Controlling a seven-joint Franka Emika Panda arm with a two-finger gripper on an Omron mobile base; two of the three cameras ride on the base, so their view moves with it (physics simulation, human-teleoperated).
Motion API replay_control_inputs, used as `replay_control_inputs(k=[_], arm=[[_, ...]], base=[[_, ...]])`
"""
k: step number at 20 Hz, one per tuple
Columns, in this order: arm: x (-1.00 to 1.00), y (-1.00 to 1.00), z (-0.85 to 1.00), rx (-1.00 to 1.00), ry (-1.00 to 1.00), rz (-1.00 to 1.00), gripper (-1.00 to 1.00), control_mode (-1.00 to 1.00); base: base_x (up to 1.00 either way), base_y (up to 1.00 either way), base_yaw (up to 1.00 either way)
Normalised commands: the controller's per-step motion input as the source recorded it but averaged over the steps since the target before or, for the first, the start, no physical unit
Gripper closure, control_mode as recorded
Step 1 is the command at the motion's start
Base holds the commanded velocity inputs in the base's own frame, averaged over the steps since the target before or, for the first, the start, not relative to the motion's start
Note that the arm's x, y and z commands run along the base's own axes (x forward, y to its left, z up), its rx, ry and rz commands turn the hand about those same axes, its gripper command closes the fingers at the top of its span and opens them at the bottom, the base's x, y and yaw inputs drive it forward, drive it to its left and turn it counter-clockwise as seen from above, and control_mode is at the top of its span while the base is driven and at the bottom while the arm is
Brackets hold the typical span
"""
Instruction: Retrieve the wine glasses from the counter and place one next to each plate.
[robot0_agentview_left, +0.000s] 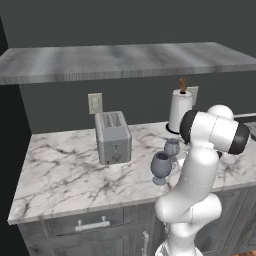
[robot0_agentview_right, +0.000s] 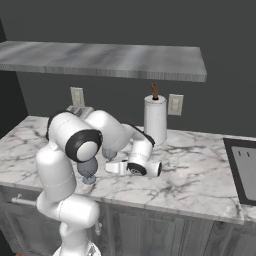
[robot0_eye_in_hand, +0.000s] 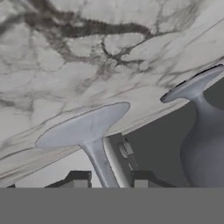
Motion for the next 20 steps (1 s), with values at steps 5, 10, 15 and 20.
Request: replay_control_inputs(k=[5,10,15,20], arm=[[-0.03,0.0,0.33,0.0,-0.02,0.0,1.0,-1.0],[-0.21,0.0,0.55,0.02,-0.07,0.0,1.0,-1.0],[-0.5,-0.01,0.83,0.04,-0.1,0.0,1.0,-1.0],[-0.77,0.0,0.86,0.01,-0.12,0.0,1.0,-1.0]], base=[[0.0,0.0,0.0],[0.0,0.0,0.0],[0.0,0.0,0.0],[0.0,0.0,0.0]])
